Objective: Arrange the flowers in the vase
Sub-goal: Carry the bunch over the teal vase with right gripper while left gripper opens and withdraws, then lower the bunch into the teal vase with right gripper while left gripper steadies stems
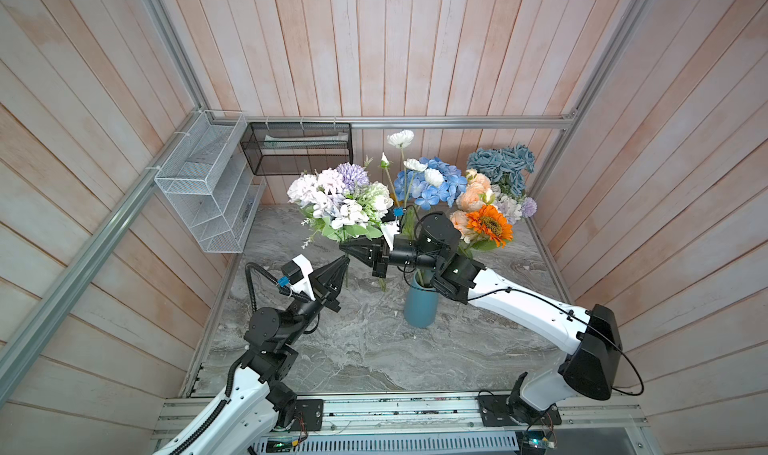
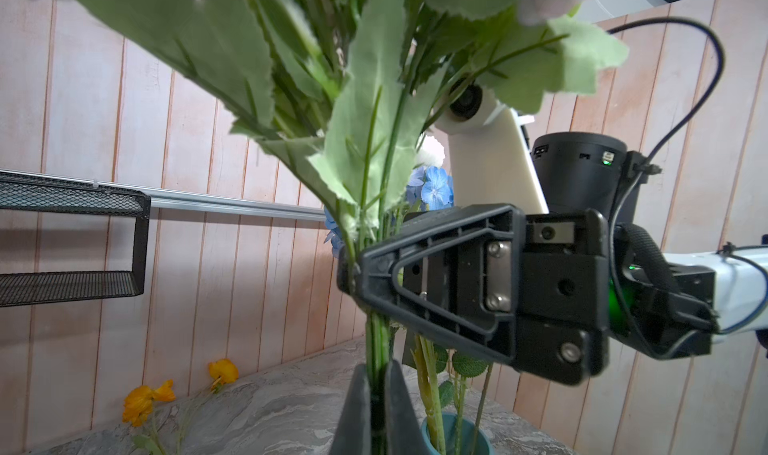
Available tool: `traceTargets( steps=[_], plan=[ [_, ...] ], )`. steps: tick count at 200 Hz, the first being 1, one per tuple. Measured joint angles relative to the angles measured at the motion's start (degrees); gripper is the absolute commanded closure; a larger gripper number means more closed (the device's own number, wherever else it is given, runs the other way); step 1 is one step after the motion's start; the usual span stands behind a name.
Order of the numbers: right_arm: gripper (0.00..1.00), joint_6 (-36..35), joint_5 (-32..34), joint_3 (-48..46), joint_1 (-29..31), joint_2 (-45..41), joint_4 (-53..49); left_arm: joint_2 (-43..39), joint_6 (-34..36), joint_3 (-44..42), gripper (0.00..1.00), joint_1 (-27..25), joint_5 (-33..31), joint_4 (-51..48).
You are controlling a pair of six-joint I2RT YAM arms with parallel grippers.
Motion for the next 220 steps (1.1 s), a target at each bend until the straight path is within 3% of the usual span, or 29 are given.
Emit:
traceTargets(
  steps=[12, 21, 29, 69, 118, 164, 220],
  plan=[
    [1.00, -0.13, 0.02, 0.00, 0.00, 0.00, -0.15, -0.07, -0.26, 0.00, 0.28, 0.00, 0.17, 0.00],
    [1.00, -0.55, 0.09, 0.00, 0.00, 0.00, -0.37, -0.31, -0.94, 0.00, 0.10, 0.00, 0.15, 0.00],
    [1.00, -0.90, 0.20, 0.00, 0.00, 0.00, -0.52, -0.66, -1.79, -0.02, 0.00, 0.00, 0.13, 0.04],
    [1.00, -3.69, 2.54, -1.79, -0.07, -2.49, -2.47, -5.05, -7.58, -2.78, 0.00, 0.00, -1.09, 0.15],
    [1.00, -8.07, 7.91, -9.25, -0.11, -13.60, -5.51, -6.01, -12.11, -5.64, 0.00, 0.02, -5.07, -0.66],
    [1.00, -11.50, 14.58, -16.74, -0.20, -25.81, -9.55, 3.54, -15.37, -5.66, 0.00, 0.24, -3.87, 2.14],
    [1.00, -15.98, 21.09, -23.39, -2.67, -36.30, -13.22, 19.21, -17.22, 0.87, 0.00, -0.04, 7.91, 5.33]
  ],
)
